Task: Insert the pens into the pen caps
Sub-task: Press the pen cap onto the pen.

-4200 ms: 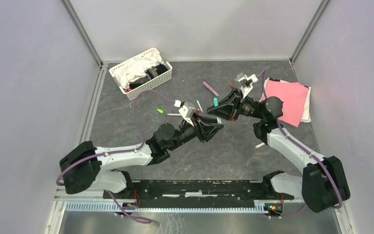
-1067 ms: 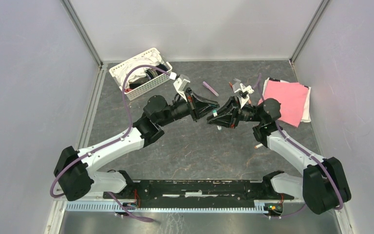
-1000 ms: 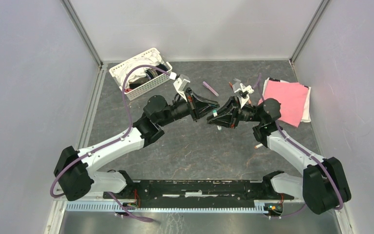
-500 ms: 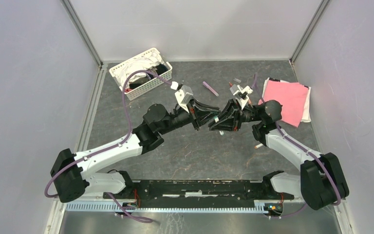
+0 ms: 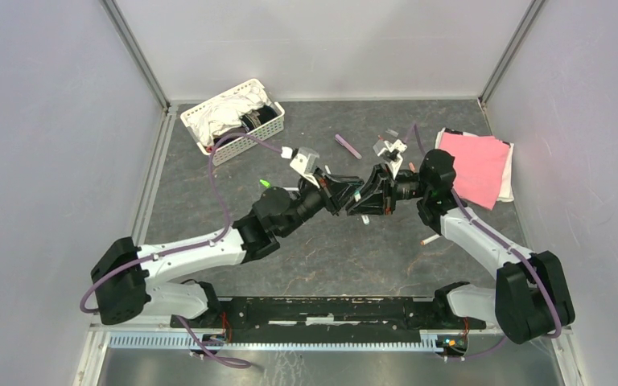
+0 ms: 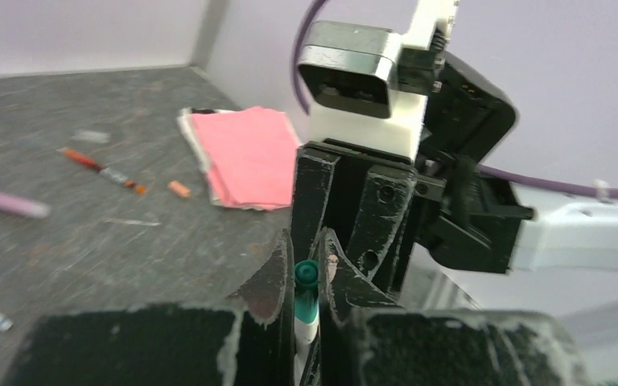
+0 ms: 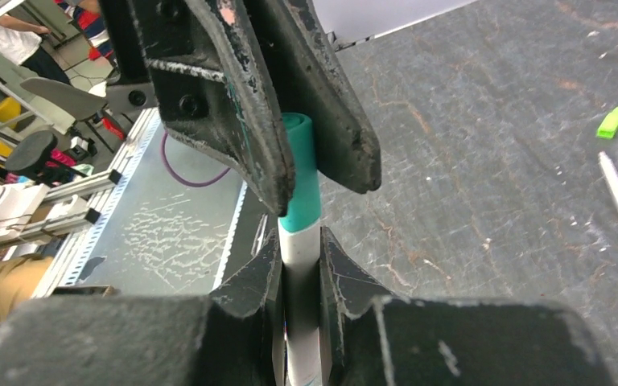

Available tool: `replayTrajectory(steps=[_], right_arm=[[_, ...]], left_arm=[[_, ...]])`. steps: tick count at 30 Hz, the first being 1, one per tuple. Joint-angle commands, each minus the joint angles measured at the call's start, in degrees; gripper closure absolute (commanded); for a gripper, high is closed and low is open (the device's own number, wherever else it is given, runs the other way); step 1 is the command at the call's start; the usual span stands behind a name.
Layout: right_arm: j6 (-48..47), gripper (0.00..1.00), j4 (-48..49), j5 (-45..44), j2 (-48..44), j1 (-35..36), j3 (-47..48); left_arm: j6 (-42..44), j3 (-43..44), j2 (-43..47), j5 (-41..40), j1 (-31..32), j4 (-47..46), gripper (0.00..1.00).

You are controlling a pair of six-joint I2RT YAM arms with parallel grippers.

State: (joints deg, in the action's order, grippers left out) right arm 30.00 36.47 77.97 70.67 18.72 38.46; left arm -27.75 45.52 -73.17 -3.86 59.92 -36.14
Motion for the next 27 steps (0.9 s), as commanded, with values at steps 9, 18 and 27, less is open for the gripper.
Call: replayTrajectory(steps=[9, 18, 27], right_arm=[[7.2, 1.0, 18.6, -15.1, 0.4, -0.2, 5.2], [5.4, 1.0, 16.0, -16.3, -0.3, -0.7, 5.8], [4.2, 1.0, 15.2, -15.7, -0.9, -0.7, 5.6]], left_arm=[[-4.1, -17.8, -5.3, 20.5, 14.4, -5.5, 0.98], [-16.5, -19.6, -14.5, 32.1, 12.7, -20.6, 0.98], [9.9, -12.3, -12.8, 19.8, 15.3, 20.1, 0.98]])
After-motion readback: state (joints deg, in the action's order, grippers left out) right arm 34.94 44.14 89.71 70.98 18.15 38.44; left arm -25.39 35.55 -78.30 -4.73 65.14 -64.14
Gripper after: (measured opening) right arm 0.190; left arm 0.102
